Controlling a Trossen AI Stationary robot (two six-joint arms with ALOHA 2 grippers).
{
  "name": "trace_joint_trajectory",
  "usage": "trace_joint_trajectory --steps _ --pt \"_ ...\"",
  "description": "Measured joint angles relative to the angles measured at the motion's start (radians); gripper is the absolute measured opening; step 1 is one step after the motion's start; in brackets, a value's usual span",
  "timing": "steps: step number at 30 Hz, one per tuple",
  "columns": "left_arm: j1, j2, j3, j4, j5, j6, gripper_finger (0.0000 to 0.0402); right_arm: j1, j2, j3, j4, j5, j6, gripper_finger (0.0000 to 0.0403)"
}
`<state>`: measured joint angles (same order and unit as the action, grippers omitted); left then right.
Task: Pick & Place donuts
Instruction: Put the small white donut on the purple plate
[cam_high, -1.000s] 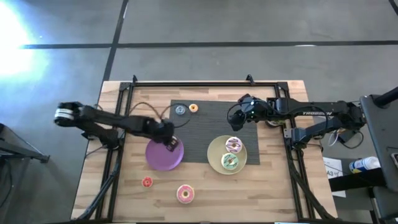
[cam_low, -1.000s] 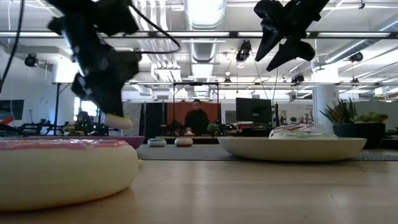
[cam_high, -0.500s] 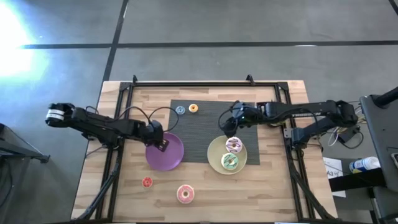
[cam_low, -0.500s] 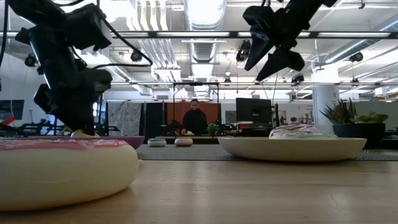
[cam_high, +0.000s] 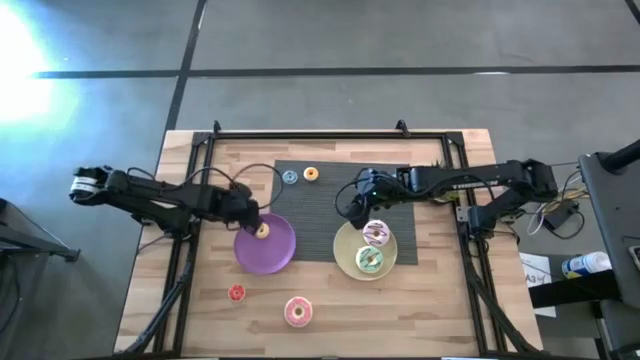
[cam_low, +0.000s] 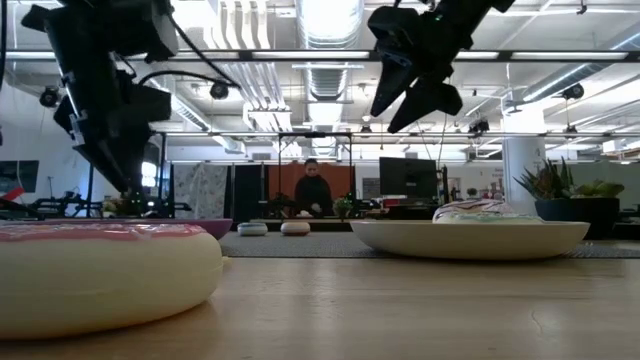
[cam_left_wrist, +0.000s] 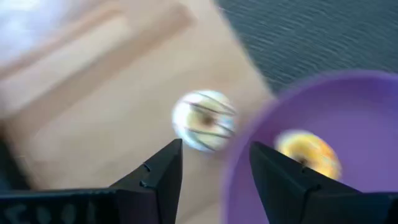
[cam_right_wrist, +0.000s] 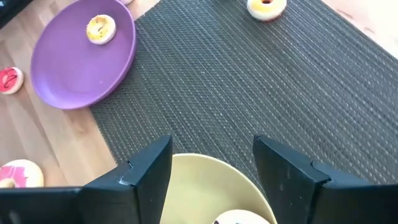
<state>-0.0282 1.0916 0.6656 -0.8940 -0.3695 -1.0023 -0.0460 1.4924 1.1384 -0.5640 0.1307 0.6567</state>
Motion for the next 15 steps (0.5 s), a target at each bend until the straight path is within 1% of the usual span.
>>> trace_joint_trajectory --steps 1,5,8,13,15 --pt "0.022 -0.005 -0.006 -0.008 -0.001 -0.007 0.0160 0.000 0.009 0.008 0.000 0.000 -0.005 0.0215" --pt "0.120 -0.027 -0.057 -0.003 0.085 -0.009 0.0160 0.000 0.047 0.035 -0.002 -0.005 -0.014 0.0215" --pt "0.183 -0.046 -0.103 0.027 0.105 0.007 0.0160 0.000 0.067 0.047 -0.006 -0.012 -0.015 0.0215" --pt "0.244 -0.085 -0.176 0.227 0.197 0.048 0.0160 0.000 0.080 0.050 -0.008 -0.028 -0.024 0.0214" --pt "0.249 -0.087 -0.198 0.285 0.210 0.051 0.0160 0.000 0.080 0.047 -0.008 -0.028 -0.024 0.0214"
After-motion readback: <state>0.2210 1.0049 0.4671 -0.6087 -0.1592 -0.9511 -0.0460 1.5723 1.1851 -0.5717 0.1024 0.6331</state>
